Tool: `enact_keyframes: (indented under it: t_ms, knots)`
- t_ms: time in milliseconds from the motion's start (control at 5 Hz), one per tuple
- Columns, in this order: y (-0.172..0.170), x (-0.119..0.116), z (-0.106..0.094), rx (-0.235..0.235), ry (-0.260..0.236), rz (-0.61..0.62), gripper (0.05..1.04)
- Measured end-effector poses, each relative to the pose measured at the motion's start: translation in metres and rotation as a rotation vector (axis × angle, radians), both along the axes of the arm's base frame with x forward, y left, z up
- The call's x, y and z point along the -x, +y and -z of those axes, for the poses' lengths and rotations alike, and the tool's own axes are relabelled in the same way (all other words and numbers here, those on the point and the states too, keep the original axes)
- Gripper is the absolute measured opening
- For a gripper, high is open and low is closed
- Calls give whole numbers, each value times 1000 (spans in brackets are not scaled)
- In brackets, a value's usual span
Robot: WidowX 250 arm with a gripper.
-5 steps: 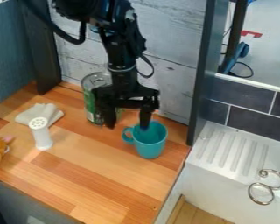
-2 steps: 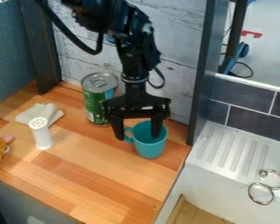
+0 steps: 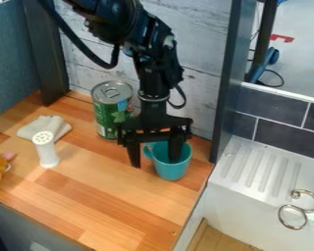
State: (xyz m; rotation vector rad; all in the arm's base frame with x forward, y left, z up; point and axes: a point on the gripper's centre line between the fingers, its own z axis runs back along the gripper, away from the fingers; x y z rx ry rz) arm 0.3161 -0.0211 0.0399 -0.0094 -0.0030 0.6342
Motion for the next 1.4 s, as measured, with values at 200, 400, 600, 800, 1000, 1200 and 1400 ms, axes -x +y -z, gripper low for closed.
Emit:
enact_keyframes:
  t_ms: [200,400,600,800,1000,1200,1400]
  knots:
    - [-1,1,5,11,-12,-18,594]
    - [9,1,9,27,-22,-46,311]
    - [14,4,11,36,-29,-52,139]
    - [20,18,1,34,-52,-70,92]
    - [26,34,-26,11,-133,-105,92]
    - [32,64,-45,-26,-166,-180,92]
    - [50,92,-40,-35,-118,-273,92]
